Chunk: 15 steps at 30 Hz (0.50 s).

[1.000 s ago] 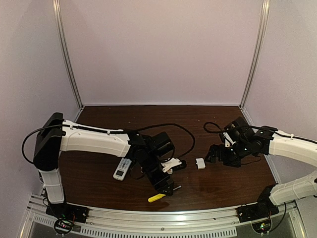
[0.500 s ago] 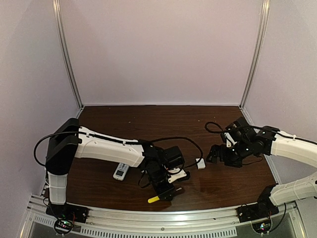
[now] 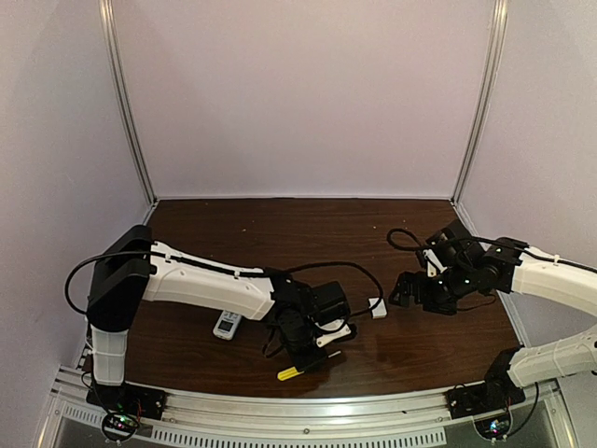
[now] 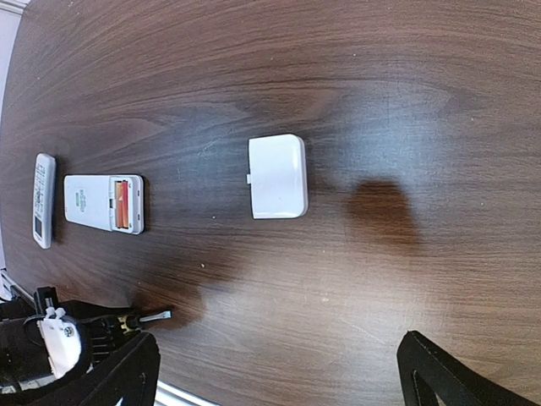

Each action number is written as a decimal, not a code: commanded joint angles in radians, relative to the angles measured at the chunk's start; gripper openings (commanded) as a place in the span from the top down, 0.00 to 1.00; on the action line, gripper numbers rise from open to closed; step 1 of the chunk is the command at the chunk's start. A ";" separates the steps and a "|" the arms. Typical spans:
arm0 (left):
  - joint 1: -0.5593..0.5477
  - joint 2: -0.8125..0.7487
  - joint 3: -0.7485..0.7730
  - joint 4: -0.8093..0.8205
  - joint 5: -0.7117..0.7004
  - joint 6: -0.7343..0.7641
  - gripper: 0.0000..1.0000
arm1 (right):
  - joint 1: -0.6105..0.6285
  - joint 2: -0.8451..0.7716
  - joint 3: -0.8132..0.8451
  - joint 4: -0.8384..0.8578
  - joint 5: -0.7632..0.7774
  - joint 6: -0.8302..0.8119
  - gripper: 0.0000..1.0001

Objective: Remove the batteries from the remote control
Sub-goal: Pick up the screwdriver from the center of the board.

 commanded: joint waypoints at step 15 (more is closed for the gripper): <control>0.036 -0.150 0.081 0.020 -0.123 -0.024 0.89 | 0.005 -0.033 0.075 -0.024 0.079 0.013 0.00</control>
